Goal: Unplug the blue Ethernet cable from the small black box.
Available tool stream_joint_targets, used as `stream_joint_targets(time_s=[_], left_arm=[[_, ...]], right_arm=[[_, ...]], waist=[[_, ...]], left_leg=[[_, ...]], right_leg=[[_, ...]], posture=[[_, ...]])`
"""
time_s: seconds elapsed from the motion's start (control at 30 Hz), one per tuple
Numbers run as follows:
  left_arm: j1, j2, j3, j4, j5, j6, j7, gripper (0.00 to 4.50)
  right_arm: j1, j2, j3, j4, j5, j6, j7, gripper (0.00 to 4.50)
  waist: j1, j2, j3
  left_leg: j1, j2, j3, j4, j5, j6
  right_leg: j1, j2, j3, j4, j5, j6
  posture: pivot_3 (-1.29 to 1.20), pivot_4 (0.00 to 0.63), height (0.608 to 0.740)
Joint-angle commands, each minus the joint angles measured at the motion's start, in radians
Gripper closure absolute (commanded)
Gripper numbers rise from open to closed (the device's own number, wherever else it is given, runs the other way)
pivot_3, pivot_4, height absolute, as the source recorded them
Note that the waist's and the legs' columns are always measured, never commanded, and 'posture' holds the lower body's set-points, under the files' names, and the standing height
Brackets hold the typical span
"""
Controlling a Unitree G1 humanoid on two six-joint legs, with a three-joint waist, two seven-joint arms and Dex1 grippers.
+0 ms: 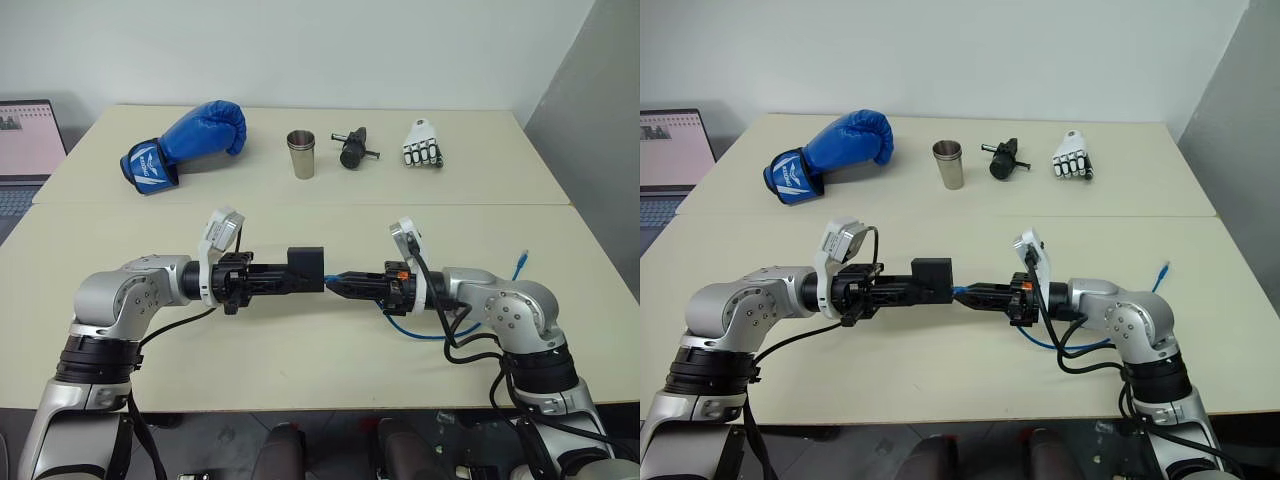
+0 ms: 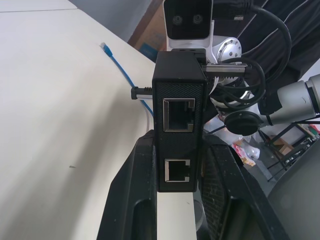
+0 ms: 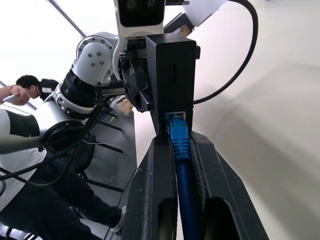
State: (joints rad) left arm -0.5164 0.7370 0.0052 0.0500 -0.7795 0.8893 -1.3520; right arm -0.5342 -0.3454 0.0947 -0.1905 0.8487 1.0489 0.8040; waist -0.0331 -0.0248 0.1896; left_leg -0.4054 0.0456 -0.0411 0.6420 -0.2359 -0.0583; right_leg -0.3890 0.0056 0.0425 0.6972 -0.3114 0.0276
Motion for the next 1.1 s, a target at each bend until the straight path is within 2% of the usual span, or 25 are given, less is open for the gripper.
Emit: stream_joint_targets(time_s=[0.03, 0.37, 0.63, 0.7, 0.73, 0.83, 1.1], left_arm=[[-0.007, 0.034, 0.022, 0.007, 0.024, -0.025, -0.008, 3.72], [-0.013, 0.051, 0.031, 0.042, 0.048, -0.055, -0.009, 3.72], [-0.008, 0.028, 0.021, 0.023, 0.035, -0.05, 0.006, 3.72], [-0.006, 0.024, 0.019, 0.015, 0.031, -0.046, 0.006, 3.72], [-0.007, 0.022, 0.019, 0.014, 0.029, -0.045, 0.007, 3.72], [-0.009, 0.019, 0.018, 0.015, 0.027, -0.043, 0.009, 3.72], [-0.009, 0.02, 0.008, 0.005, 0.021, -0.035, -0.003, 3.72]], right_arm=[[0.001, -0.026, -0.041, -0.034, 0.047, 0.018, 0.021, 4.46], [0.02, -0.064, -0.056, -0.042, 0.067, 0.02, 0.015, 4.46], [0.008, -0.036, -0.049, -0.077, 0.085, 0.019, -0.01, 4.46], [0.007, -0.036, -0.038, -0.091, 0.088, 0.022, -0.008, 3.76], [0.007, -0.036, -0.034, -0.098, 0.088, 0.024, -0.01, 3.71], [0.008, -0.044, -0.021, -0.117, 0.091, 0.036, 0.003, 3.0], [0.01, -0.035, -0.03, -0.116, 0.093, 0.047, -0.007, 2.94]], waist=[[0.0, 0.0, 0.0], [0.0, 0.0, 0.0], [0.0, 0.0, 0.0], [0.0, 0.0, 0.0], [0.0, 0.0, 0.0], [0.0, 0.0, 0.0], [0.0, 0.0, 0.0]], left_leg=[[0.0, 0.0, 0.0, 0.0, 0.0, 0.0], [0.0, 0.0, 0.0, 0.0, 0.0, 0.0], [0.0, 0.0, 0.0, 0.0, 0.0, 0.0], [0.0, 0.0, 0.0, 0.0, 0.0, 0.0], [-0.001, 0.0, 0.0, 0.0, 0.0, 0.0], [-0.001, 0.0, 0.0, 0.0, 0.0, 0.0], [-0.001, 0.0, 0.0, 0.0, 0.0, 0.0]], right_leg=[[0.0, 0.0, 0.0, 0.0, 0.0, 0.0], [0.0, 0.0, 0.0, 0.0, 0.0, 0.0], [0.0, 0.0, 0.0, 0.0, 0.0, 0.0], [0.0, 0.0, 0.0, 0.0, 0.0, 0.0], [0.0, 0.0, 0.0, 0.0, 0.0, 0.0], [0.0, 0.0, 0.0, 0.0, 0.0, 0.0], [0.0, 0.0, 0.0, 0.0, 0.0, 0.0]], posture=[[0.0, 0.15, 0.74], [0.0, 0.15, 0.74], [0.0, 0.15, 0.74], [0.0, 0.15, 0.74], [0.0, 0.15, 0.74], [0.0, 0.15, 0.74], [0.0, 0.15, 0.74]])
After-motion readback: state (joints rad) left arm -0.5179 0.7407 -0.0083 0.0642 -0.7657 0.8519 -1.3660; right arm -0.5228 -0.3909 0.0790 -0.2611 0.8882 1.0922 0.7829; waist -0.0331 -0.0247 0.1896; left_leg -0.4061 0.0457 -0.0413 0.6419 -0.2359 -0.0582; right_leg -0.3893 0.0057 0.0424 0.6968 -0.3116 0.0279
